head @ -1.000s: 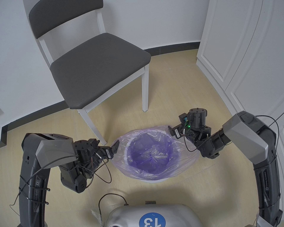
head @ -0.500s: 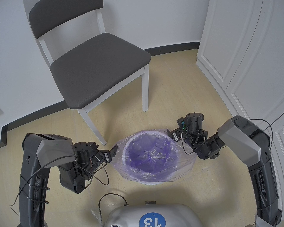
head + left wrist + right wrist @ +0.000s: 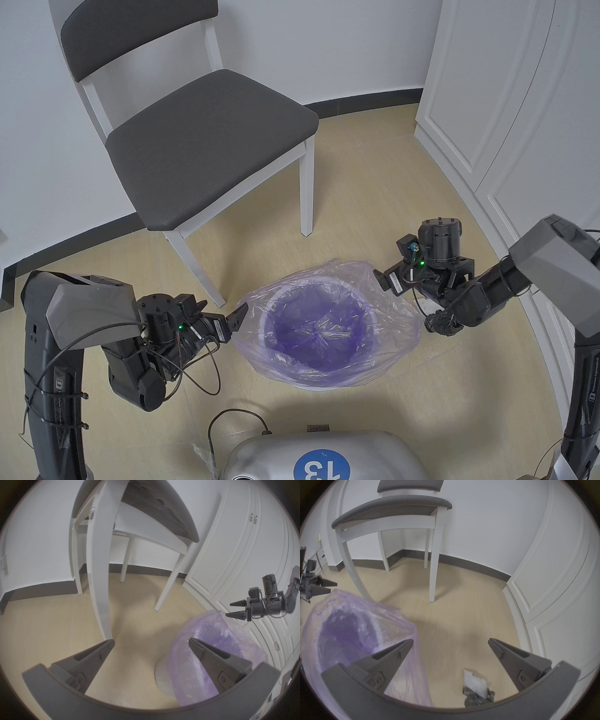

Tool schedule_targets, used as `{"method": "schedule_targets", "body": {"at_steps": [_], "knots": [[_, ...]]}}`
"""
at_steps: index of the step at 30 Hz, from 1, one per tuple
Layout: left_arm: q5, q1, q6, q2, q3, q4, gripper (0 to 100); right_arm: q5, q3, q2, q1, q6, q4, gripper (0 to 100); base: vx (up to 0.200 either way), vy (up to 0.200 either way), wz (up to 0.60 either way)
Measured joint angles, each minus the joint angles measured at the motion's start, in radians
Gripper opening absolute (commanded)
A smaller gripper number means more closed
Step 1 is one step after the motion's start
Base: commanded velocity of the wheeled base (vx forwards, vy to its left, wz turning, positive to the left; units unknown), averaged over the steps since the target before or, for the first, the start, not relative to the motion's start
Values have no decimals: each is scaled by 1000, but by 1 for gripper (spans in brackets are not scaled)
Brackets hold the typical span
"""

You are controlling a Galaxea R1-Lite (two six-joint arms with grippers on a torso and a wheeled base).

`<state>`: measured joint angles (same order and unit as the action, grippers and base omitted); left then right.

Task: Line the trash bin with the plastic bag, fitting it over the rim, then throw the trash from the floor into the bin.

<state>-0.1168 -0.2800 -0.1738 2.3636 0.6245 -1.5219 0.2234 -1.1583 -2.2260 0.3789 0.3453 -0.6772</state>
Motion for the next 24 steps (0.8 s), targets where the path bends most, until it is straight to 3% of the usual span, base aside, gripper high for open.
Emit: {"method": "schedule_targets", "body": {"at_steps": [16, 24], "knots": [[-62, 9, 85, 21, -72, 2, 100, 6, 407, 114, 12, 41, -194, 100, 0, 0, 0], [-67, 24, 128, 89, -63, 7, 100, 5, 476, 42, 14, 43, -323, 100, 0, 0, 0]]}}
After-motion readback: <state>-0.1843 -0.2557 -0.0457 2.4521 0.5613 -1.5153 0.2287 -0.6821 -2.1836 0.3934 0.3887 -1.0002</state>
